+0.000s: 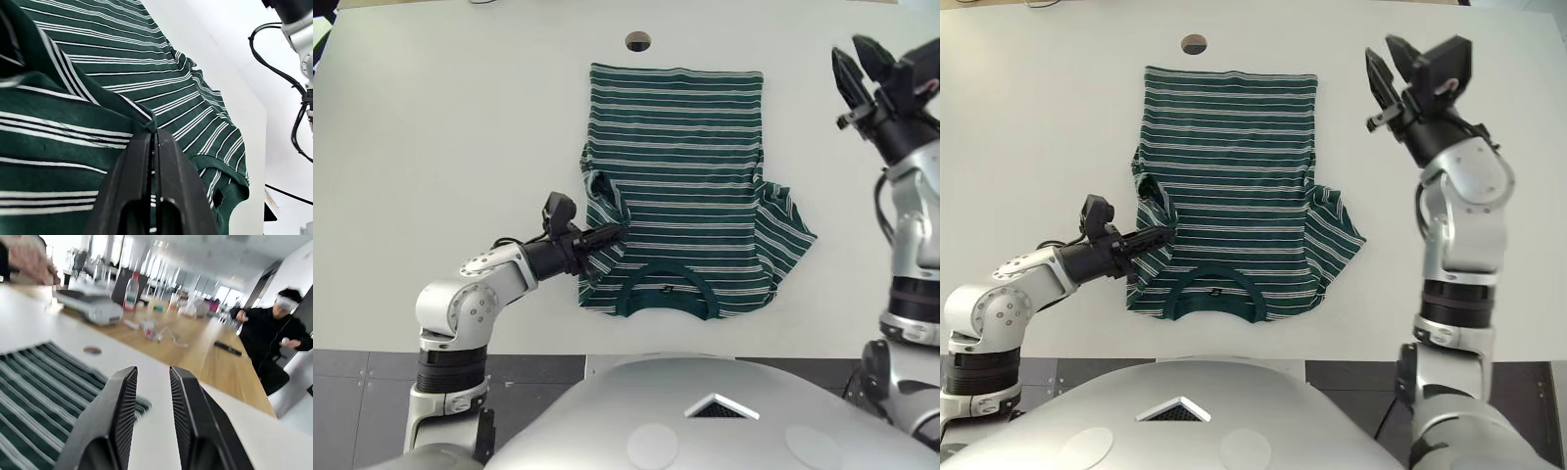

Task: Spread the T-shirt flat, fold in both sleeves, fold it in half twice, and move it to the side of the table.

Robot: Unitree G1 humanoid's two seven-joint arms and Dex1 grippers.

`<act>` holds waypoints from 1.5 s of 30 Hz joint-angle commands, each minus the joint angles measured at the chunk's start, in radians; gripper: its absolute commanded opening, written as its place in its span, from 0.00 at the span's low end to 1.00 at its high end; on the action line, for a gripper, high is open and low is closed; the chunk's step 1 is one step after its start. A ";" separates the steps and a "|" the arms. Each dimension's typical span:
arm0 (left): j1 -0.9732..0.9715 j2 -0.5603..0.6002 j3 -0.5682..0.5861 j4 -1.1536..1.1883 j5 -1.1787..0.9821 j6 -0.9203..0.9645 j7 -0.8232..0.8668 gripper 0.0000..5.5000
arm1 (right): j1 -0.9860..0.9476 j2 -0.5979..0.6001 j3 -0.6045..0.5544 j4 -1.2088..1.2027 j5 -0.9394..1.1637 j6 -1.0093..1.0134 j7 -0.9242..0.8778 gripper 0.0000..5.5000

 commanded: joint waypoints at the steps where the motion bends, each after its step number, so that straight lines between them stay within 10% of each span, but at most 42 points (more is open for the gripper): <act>1: 0.000 0.008 0.003 -0.004 0.018 0.000 0.023 0.10 | 0.142 -0.131 -0.044 -0.057 0.160 0.320 0.151 0.27; 6: 0.004 -0.009 0.058 -0.039 -0.030 -0.005 0.028 0.24 | 0.197 -0.247 -0.016 0.020 0.206 0.542 0.255 0.43; 19: -0.017 -0.051 0.175 -0.149 -0.170 -0.074 0.061 0.24 | 0.226 -0.262 0.178 0.128 0.142 0.648 0.289 0.43; 32: -0.076 -0.067 0.194 -0.122 -0.198 -0.100 0.125 0.25 | 0.264 -0.314 0.158 -0.019 0.226 0.777 0.306 0.03; 45: -0.110 -0.085 0.174 -0.082 -0.177 -0.141 0.134 0.25 | 0.217 -0.331 0.107 -0.110 0.278 0.847 0.292 0.02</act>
